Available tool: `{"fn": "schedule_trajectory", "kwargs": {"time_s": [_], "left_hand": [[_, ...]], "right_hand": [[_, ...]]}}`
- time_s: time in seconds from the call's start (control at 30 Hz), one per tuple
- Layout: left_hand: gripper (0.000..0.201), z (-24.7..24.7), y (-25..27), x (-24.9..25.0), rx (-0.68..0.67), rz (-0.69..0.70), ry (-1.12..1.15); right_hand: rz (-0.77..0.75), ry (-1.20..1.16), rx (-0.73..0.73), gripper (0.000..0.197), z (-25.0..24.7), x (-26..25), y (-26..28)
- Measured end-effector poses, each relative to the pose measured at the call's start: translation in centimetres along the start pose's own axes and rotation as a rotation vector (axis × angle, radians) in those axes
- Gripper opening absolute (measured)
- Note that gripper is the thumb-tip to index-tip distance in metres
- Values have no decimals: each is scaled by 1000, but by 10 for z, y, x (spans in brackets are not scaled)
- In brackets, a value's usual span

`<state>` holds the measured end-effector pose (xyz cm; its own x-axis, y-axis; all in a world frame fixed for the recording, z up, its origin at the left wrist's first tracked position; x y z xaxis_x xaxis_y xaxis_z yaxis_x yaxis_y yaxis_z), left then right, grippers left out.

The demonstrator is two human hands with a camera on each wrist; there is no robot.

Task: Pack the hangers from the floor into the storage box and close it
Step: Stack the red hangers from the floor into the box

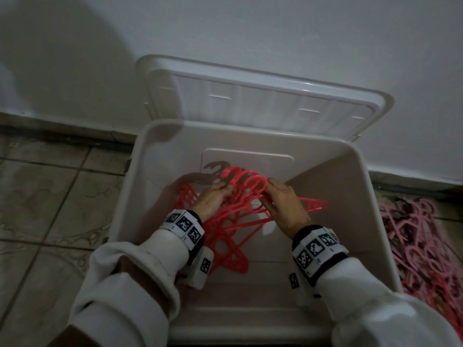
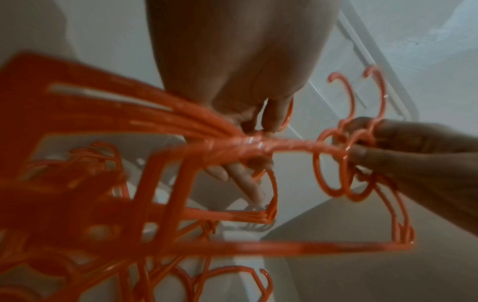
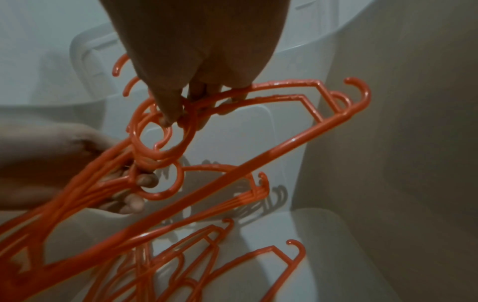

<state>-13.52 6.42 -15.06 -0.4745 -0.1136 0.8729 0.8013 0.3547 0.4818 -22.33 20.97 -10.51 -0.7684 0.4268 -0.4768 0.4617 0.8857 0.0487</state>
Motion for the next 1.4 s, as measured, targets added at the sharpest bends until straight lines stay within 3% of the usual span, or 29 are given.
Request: {"fn": "schedule_trajectory", "kwargs": {"time_s": [0.03, 0.13, 0.23, 0.37, 0.6, 0.7, 0.83, 1.0, 1.23, 1.4], "left_hand": [[20, 2, 1, 2, -35, 15, 29], [27, 8, 9, 6, -156, 22, 145], [19, 10, 11, 4, -234, -13, 129], [4, 11, 11, 7, -204, 98, 45], [31, -2, 3, 3, -58, 36, 135], [29, -4, 2, 3, -16, 44, 133], [32, -2, 5, 7, -11, 7, 179], [27, -5, 8, 14, 34, 25, 191], [24, 4, 22, 24, -16, 68, 103], [20, 19, 37, 38, -55, 56, 183]], "right_hand": [[1, 10, -26, 30, 2, 1, -1], [17, 2, -100, 38, 8, 0, -5], [30, -57, -106, 35, 10, -3, -9], [15, -80, -99, 30, 6, -7, -12], [58, 56, -65, 28, -6, 0, -5], [69, 135, -66, 28, -11, 0, -4], [38, 64, -89, 30, -19, -2, -4], [50, 257, -18, 32, -25, -6, -1], [152, 395, -122, 45, -46, -15, 17], [135, 477, -212, 36, -54, -22, 21]]}}
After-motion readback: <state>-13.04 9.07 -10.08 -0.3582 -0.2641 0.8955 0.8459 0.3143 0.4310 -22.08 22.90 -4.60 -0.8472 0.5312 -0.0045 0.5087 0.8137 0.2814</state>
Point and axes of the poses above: each hand's wrist, its own y-axis away from the middle knuckle, its own z-axis out of the palm, x = y × z, the point moved 1 cm from there along -y, towards the middle knuckle, and after that the axes turned 5 degrees about -x, right-handed, at the moved point
